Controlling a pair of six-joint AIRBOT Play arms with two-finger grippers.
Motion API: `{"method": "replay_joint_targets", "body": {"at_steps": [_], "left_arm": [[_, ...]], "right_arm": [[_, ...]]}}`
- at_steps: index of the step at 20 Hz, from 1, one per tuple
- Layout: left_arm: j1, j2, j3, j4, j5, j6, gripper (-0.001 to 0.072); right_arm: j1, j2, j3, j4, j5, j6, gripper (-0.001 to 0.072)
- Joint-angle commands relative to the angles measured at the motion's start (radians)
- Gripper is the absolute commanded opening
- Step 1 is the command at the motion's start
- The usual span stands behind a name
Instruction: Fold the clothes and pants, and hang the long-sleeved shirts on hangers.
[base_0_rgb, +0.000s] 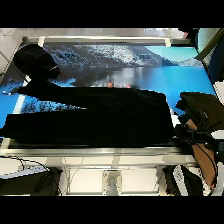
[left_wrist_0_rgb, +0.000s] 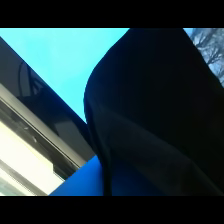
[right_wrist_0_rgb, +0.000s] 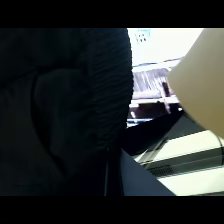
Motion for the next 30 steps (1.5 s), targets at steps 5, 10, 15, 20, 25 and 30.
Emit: {"method": "replay_joint_targets", "body": {"at_steps": [5,10,15,20,25,30], "left_arm": [[-0.003,0.002,0.000,0.032,0.000,-0.015,0.0378],[-0.001,0.019,0.071,-0.145,0.011,-0.060,0.0712],[-0.222,-0.050,0.185,-0.566,0.214,-0.019,0.0711],[-0.544,-0.249,0.295,-0.028,0.372,-0.484,0.0708],[-0.602,-0.435,0.414,-0.049,0.308,-0.504,0.0615],[-0.571,-0.486,0.435,0.014,0.275,-0.617,0.0615]], "right_arm": [[-0.001,0.000,0.004,-0.013,-0.006,0.024,0.0241],[-0.001,0.003,0.243,-0.005,0.130,0.054,0.0420],[0.087,-0.010,0.435,0.288,-0.196,0.077,0.0411],[0.298,-0.076,0.441,0.300,-0.295,0.066,0.0411],[0.332,-0.087,0.441,0.306,-0.294,0.076,0.0411],[0.332,-0.087,0.441,0.306,-0.293,0.095,0.0411]]}}
